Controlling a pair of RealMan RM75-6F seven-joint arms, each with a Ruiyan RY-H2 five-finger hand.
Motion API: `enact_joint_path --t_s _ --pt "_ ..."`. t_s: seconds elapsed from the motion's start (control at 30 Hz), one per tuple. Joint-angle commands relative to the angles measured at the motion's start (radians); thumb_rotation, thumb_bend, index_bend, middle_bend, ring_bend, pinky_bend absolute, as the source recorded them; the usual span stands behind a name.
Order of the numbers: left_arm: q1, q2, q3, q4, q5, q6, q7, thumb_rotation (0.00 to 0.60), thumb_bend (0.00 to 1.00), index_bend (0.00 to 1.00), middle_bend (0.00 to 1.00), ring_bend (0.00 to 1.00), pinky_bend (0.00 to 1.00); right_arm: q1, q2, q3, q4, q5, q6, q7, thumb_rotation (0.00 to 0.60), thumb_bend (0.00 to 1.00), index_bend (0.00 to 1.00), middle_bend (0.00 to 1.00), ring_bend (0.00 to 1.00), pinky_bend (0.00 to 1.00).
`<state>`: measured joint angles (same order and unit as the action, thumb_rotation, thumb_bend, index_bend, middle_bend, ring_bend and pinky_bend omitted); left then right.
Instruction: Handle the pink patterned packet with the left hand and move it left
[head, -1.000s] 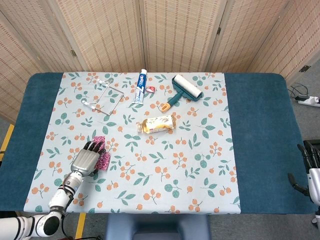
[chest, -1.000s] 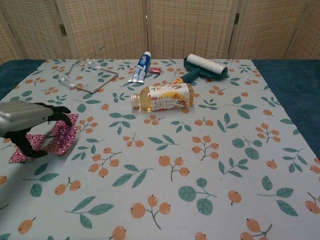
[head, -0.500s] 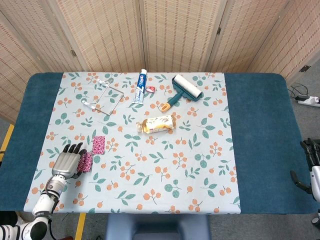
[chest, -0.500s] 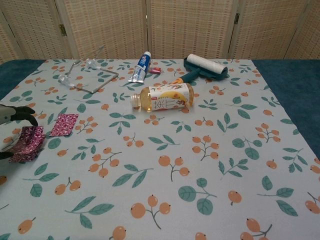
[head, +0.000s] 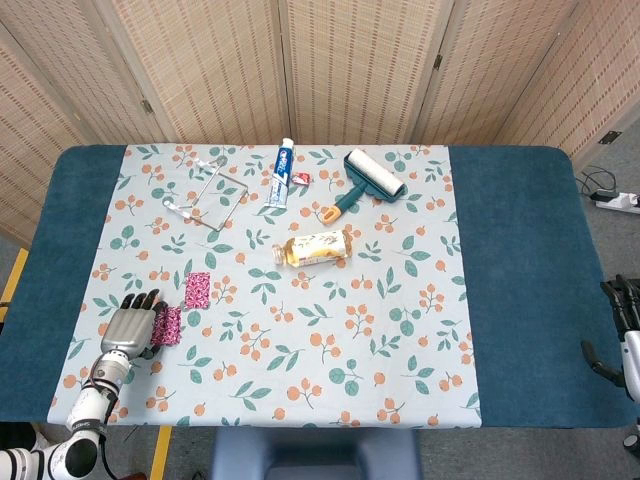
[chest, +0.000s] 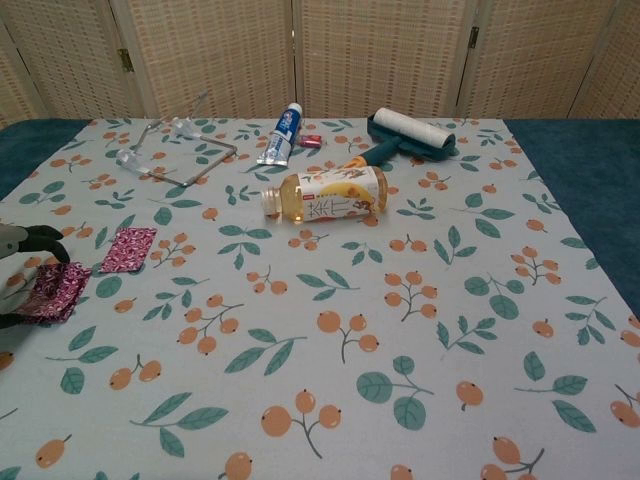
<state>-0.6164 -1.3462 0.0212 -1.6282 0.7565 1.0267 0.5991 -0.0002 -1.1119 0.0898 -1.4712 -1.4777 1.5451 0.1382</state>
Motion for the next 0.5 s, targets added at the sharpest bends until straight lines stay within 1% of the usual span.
enact_joint_path --t_s 0.03,0.5 --pt "-0.004 -0.005 -0.002 0.005 -0.004 -0.004 0.006 0.600 0.36 0.19 0.00 0.00 0.00 -0.001 -0.001 0.000 0.001 0.001 0.000 0.000 0.600 0.37 0.00 0.00 0.00 0.00" --pt "-0.013 -0.017 -0.008 0.020 -0.040 -0.007 0.034 0.600 0.36 0.18 0.00 0.00 0.00 -0.002 -0.005 -0.002 0.003 0.003 -0.001 0.001 0.600 0.37 0.00 0.00 0.00 0.00"
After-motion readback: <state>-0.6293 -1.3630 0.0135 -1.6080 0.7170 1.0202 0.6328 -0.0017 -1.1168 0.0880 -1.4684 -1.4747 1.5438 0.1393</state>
